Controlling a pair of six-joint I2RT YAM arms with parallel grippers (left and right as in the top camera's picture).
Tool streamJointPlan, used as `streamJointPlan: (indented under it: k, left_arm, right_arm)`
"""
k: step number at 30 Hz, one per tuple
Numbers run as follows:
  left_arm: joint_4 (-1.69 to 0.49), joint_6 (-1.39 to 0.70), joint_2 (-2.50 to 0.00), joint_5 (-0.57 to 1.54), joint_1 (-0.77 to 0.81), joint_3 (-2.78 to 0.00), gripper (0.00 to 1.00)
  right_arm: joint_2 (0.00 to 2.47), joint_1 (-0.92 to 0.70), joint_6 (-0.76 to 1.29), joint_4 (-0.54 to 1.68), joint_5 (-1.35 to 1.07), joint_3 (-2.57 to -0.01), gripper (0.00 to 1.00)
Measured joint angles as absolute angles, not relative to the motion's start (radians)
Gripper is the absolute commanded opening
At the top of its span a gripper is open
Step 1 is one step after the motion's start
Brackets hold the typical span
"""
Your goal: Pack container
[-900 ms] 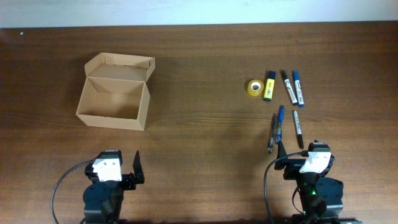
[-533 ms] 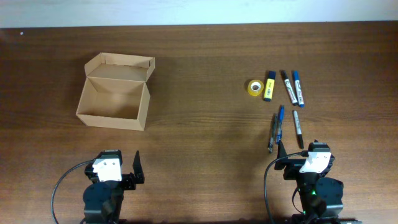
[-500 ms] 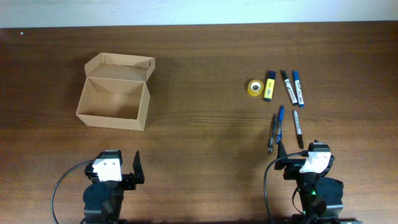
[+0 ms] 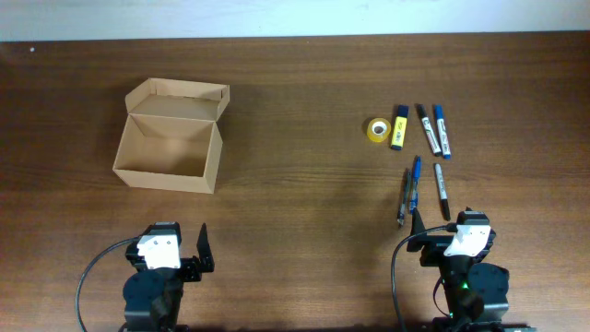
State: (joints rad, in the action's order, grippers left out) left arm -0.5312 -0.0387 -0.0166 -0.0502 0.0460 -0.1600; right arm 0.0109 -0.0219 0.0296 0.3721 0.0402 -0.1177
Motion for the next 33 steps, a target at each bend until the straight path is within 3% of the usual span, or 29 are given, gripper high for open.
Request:
streamJointPlan:
  k: [13, 21, 25, 33]
  left_arm:
    - [-0.508, -0.039, -0.017, -0.050, 0.046, -0.160, 1.00]
    - [-0.279, -0.044, -0.015, 0.040, 0.046, -0.162, 1.00]
    - [-0.280, -0.081, -0.037, 0.092, 0.046, -0.207, 1.00]
    - [-0.405, -0.098, -0.474, 0.119, 0.046, -0.617, 1.00]
  right_arm:
    - [0.011, -0.022, 0.031, 0.372, 0.040, -0.118, 0.99]
    - [0.011, -0.022, 0.030, 0.372, 0.040, -0.118, 0.99]
    - [0.011, -0.022, 0.030, 0.372, 0.040, -0.118, 0.99]
    - [0.011, -0.022, 0.031, 0.372, 0.040, -0.118, 0.99]
